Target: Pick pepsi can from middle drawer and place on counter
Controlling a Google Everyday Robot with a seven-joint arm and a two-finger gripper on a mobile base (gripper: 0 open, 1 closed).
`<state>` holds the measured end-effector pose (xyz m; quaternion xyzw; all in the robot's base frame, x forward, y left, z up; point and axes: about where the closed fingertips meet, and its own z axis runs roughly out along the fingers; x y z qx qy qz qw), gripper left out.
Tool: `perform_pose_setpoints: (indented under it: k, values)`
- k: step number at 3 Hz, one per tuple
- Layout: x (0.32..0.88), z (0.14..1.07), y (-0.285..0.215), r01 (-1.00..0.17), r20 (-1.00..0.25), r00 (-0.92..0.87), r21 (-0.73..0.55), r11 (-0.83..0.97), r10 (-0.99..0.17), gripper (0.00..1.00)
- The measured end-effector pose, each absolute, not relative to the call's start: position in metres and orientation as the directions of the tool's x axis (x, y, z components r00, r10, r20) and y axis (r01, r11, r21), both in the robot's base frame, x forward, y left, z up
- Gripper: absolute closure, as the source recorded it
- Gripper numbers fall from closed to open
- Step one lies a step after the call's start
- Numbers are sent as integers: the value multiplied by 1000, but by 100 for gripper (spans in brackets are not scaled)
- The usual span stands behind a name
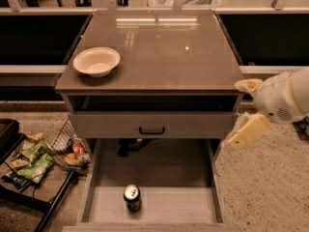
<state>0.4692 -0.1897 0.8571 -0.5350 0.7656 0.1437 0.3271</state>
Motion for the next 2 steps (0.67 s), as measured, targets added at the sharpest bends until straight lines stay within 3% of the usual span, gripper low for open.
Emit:
perform_pose_setpoints:
  k: [2]
  values:
    - [478,745,-139,-878,-873,-178,-68,474,-455,0]
